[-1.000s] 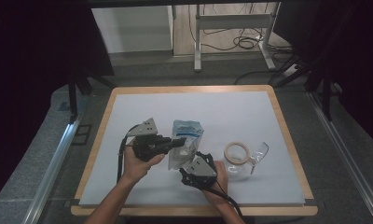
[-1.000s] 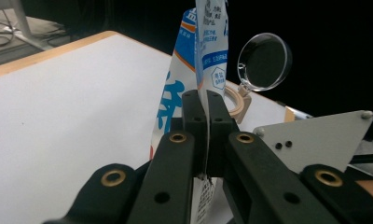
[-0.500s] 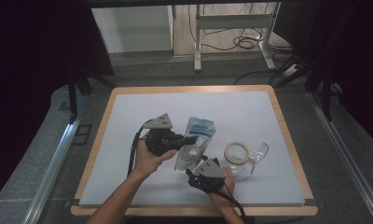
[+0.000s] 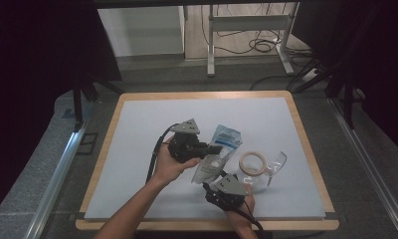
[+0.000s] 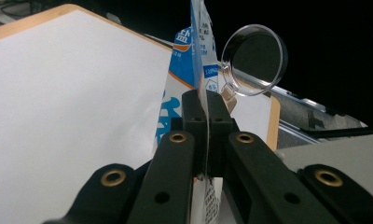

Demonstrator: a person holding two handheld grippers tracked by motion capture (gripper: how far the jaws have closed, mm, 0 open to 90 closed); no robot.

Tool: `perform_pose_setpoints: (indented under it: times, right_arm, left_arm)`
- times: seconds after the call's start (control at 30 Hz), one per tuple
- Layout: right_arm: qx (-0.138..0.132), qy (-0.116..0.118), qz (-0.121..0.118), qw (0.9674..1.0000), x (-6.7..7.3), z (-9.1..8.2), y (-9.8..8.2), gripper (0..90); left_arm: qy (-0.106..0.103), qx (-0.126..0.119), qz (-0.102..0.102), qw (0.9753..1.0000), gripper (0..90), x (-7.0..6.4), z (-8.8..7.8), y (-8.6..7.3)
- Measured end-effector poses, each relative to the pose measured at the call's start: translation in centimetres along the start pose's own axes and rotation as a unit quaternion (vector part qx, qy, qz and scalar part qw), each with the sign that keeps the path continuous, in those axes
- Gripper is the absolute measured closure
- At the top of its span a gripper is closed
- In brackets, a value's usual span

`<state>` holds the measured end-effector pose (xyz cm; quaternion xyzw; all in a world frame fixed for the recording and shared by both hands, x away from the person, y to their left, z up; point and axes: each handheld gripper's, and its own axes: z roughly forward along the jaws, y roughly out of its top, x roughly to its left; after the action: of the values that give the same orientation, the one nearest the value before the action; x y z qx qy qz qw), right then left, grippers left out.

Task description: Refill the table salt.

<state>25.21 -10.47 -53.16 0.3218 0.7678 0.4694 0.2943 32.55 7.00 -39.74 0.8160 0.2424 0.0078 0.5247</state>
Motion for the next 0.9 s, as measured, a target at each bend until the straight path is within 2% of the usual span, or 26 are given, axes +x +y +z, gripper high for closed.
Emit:
perform_pose_setpoints:
  times: [0.17, 0.3, 0.43, 0.9]
  right_arm:
    - [0.001, 0.003, 0.01, 0.9999, 0.0, 0.0, -0.2, 39.1]
    - [-0.007, -0.002, 0.007, 0.9999, -0.1, 0.0, -0.2, 39.6]
    - [-0.009, 0.001, 0.022, 0.9997, -0.1, -0.1, -0.3, 39.8]
    - [-0.029, -0.024, 0.055, 0.9978, 0.2, -0.7, -0.4, 40.4]
  left_arm:
    - [-0.005, 0.015, 0.006, 0.9998, 90.0, -0.3, 0.9, 0.4]
    - [-0.006, 0.028, 0.014, 0.9995, 90.0, -0.5, 1.3, 1.0]
    - [-0.004, 0.038, 0.015, 0.9991, 90.0, -0.5, 1.5, 1.4]
    - [-0.016, 0.05, 0.015, 0.9985, 90.0, -1.0, 2.6, 2.5]
